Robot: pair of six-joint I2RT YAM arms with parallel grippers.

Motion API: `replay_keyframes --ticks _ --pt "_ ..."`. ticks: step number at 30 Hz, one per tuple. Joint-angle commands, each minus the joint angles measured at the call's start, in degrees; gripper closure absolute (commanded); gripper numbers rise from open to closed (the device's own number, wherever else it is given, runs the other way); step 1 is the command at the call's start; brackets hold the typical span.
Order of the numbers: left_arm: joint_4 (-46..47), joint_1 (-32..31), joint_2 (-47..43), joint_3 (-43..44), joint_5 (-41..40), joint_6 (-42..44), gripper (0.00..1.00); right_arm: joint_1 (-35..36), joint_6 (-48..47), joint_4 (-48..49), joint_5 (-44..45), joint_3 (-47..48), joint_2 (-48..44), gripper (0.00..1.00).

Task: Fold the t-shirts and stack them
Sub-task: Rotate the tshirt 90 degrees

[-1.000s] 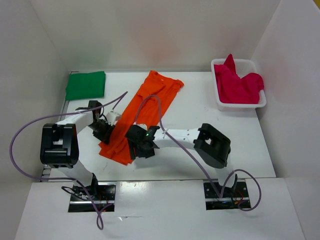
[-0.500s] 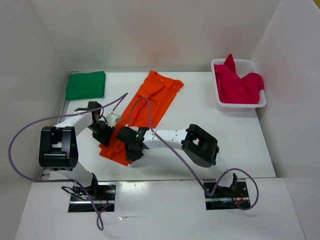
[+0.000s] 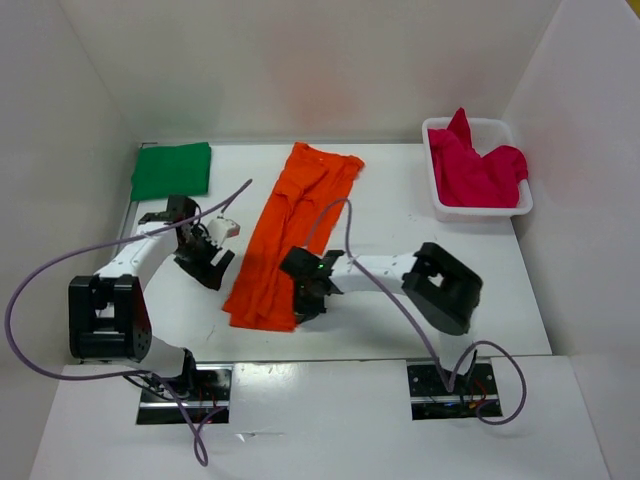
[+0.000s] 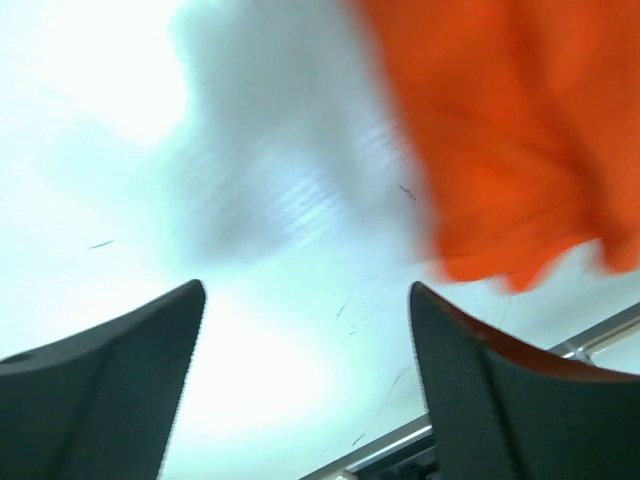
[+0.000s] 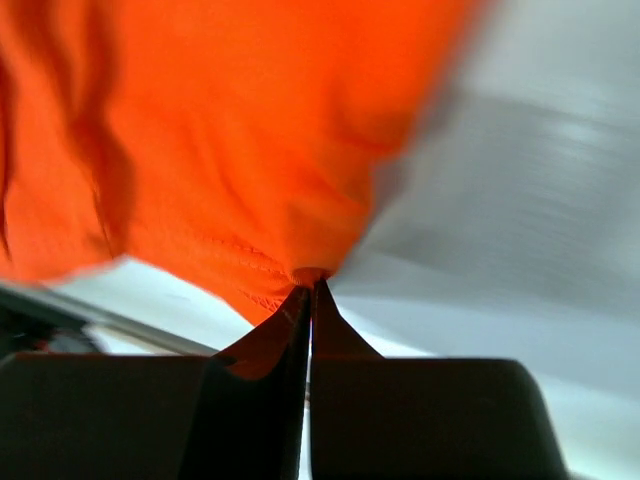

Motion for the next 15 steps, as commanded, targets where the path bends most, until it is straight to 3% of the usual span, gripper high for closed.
replay_keyframes --ticks 1,6,10,14,15 --pt "-1.09 -0.11 -3.21 5.01 0.21 0.24 0.08 -2.08 2.51 -3.98 2.48 -9.36 -8.86 1.0" --pt "-0.39 -3.44 -7.42 10.12 -1.53 5.14 0.06 -2.09 6.45 -7.93 2.49 -22.26 -20.46 1.0" --pt "3.12 -12.92 -15.57 7.24 -6.63 14.99 0.04 -2.09 8.66 -10.04 1.08 -28.62 -30.03 1.0" --pt "3.75 -26.45 -21.22 2.32 -11.2 24.31 0.02 -2.61 8.14 -11.45 1.42 -29.85 -36.73 0.43" --pt "3.75 -32.74 -22.01 1.17 -12.52 25.63 0.02 -2.62 8.14 -12.07 1.43 -29.25 -37.87 0.4"
